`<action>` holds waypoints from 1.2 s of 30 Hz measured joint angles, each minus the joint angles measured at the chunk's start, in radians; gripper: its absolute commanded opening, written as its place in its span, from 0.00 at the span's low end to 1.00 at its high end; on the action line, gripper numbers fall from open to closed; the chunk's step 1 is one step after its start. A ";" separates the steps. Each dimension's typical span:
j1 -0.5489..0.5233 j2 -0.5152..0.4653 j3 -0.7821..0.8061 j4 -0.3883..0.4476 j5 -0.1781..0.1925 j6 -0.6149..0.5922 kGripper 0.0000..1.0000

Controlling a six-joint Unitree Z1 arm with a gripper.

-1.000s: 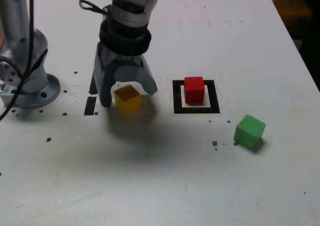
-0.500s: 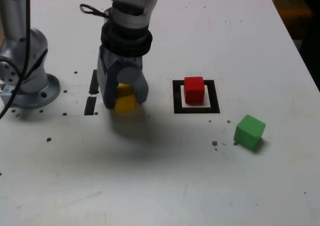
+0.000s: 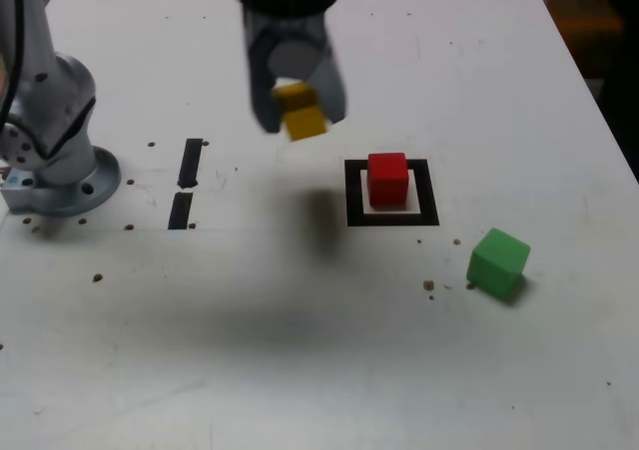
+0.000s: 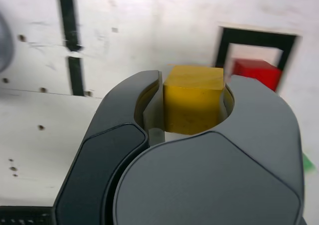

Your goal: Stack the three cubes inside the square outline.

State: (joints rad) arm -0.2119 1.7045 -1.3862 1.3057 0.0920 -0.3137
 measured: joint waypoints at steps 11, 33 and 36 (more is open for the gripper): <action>0.000 0.216 -0.336 0.094 0.005 0.138 0.05; 0.029 0.408 -0.419 0.221 -0.011 0.162 0.05; 0.031 0.411 -0.422 0.214 -0.013 0.160 0.05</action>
State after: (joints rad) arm -0.1814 2.1159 -1.8078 1.5192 0.0787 -0.1536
